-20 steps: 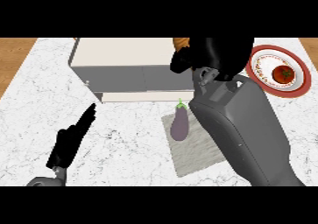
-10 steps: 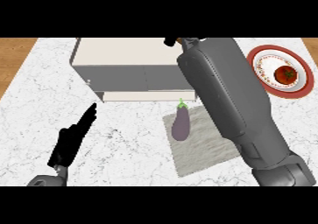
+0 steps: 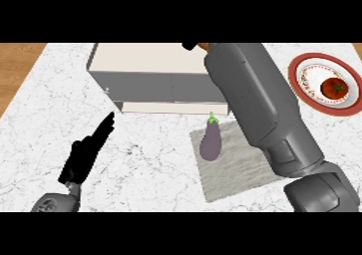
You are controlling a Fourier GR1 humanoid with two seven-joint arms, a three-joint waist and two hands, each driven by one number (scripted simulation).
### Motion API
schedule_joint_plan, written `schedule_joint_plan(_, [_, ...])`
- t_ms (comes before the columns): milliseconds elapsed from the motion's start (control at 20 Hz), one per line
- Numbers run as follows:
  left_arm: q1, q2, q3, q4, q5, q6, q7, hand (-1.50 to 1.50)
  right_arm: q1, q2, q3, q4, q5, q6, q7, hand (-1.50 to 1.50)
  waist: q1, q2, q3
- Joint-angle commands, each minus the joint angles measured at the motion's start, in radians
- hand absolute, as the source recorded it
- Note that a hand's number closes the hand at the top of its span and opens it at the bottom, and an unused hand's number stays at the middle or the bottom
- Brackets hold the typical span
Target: Pick the croissant from the placemat and place it in the tiered shelf
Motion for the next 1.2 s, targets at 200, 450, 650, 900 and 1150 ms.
schedule_joint_plan(200, [-0.022, 0.019, -0.006, 0.022, 0.009, -0.051, -0.008, 0.00, 0.050, 0.003, -0.207, -0.005, -0.400, -0.249, -0.208, -1.50, 0.035, 0.011, 0.002])
schedule_joint_plan(450, [-0.030, 0.002, -0.007, 0.022, -0.010, -0.019, 0.006, 0.00, 0.012, 0.003, -0.155, 0.054, -0.524, -0.443, -0.367, -1.50, 0.034, -0.001, 0.000])
schedule_joint_plan(650, [-0.010, 0.036, 0.030, 0.018, 0.025, -0.053, -0.007, 0.00, 0.022, 0.003, -0.174, 0.023, -0.528, -0.637, -0.439, -1.50, 0.004, -0.009, 0.000])
schedule_joint_plan(900, [0.022, 0.008, 0.040, 0.036, 0.010, -0.003, -0.013, 0.00, 0.084, -0.011, -0.167, -0.086, -0.415, -0.762, -0.376, -1.50, -0.082, -0.034, -0.001])
schedule_joint_plan(1150, [0.088, -0.005, 0.041, 0.031, 0.002, 0.017, -0.054, 0.00, 0.217, -0.099, -0.186, -0.203, -0.382, -0.732, -0.249, -1.50, -0.115, -0.043, -0.001])
